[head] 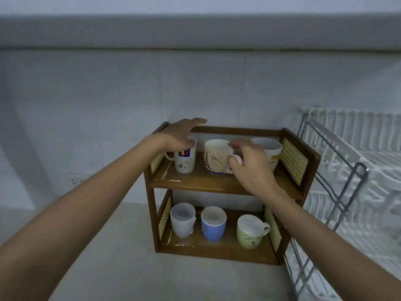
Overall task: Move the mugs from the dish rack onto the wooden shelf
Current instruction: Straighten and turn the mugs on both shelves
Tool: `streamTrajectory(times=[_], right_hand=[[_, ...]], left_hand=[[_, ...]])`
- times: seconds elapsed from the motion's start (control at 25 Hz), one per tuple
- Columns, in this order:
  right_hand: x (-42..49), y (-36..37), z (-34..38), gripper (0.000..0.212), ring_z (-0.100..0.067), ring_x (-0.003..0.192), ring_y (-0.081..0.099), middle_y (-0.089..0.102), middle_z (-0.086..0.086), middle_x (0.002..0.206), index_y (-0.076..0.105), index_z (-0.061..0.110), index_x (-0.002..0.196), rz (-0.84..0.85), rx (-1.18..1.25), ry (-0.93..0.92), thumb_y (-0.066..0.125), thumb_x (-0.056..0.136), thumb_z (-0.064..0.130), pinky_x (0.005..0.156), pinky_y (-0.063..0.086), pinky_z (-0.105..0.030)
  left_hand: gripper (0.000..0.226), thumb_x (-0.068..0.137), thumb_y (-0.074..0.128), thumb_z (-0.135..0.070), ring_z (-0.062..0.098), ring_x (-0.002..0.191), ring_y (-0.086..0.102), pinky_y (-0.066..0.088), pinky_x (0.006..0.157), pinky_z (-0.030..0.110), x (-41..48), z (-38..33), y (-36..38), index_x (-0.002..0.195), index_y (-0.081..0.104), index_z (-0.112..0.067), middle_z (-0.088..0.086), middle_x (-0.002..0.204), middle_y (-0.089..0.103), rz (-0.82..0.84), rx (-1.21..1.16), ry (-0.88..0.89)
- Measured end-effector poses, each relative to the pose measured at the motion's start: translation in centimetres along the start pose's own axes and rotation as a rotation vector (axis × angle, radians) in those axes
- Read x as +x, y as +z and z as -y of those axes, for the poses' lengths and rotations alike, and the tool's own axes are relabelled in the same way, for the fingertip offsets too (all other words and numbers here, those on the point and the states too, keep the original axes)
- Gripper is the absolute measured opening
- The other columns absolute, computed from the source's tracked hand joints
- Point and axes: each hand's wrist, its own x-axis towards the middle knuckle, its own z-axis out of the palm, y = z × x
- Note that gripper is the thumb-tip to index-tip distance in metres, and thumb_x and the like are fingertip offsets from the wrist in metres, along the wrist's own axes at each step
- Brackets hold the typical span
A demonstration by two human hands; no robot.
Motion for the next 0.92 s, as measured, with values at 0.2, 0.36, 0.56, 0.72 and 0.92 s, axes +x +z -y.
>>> streamTrajectory(times=[0.2,0.36,0.56,0.72,0.92], right_hand=[[8.5,0.8,1.3,0.08,-0.031,0.133,0.038,0.035,-0.01,0.152,0.016,0.017,0.15,0.656,-0.524,0.029,0.046,0.089,0.059,0.104,0.037,-0.041],[9.8,1.6,0.7,0.074,-0.027,0.113,0.056,0.055,-0.011,0.134,0.044,0.011,0.137,0.733,-0.416,0.066,0.051,0.084,0.063,0.084,0.046,-0.033],[9.9,1.9,0.0,0.075,-0.027,0.12,0.051,0.05,-0.008,0.139,0.039,0.014,0.138,0.725,-0.344,0.045,0.06,0.08,0.056,0.094,0.047,-0.037],[10.1,1.9,-0.2,0.078,-0.026,0.116,0.053,0.053,-0.008,0.136,0.04,0.013,0.137,0.707,-0.33,0.045,0.063,0.076,0.055,0.092,0.05,-0.038],[10.5,1.8,-0.5,0.082,-0.026,0.113,0.054,0.054,-0.007,0.133,0.044,0.014,0.134,0.697,-0.317,0.049,0.067,0.07,0.059,0.092,0.05,-0.038]], left_hand=[[0.046,0.095,0.047,-0.041,0.021,0.124,0.049,0.044,0.098,0.033,2.3,0.2,0.2,0.139,0.043,-0.029,0.003,0.144,0.046,0.275,0.219,-0.044],[0.067,0.091,0.036,-0.063,0.026,0.108,0.059,0.05,0.076,0.029,3.0,0.1,0.4,0.132,0.051,-0.012,0.01,0.134,0.055,0.216,0.377,-0.278],[0.049,0.093,0.051,-0.037,0.026,0.129,0.043,0.051,0.092,0.034,2.9,2.4,-2.5,0.141,0.041,-0.032,0.001,0.151,0.033,0.356,0.136,-0.211],[0.066,0.082,0.058,0.005,0.021,0.142,0.021,0.041,0.1,0.029,2.1,3.1,-4.3,0.126,0.054,-0.044,-0.008,0.151,0.029,0.654,-0.151,-0.104],[0.067,0.087,0.065,-0.018,0.022,0.14,0.027,0.032,0.112,0.042,2.0,3.0,-3.8,0.143,0.035,-0.039,-0.004,0.155,0.03,0.516,0.311,0.029]])
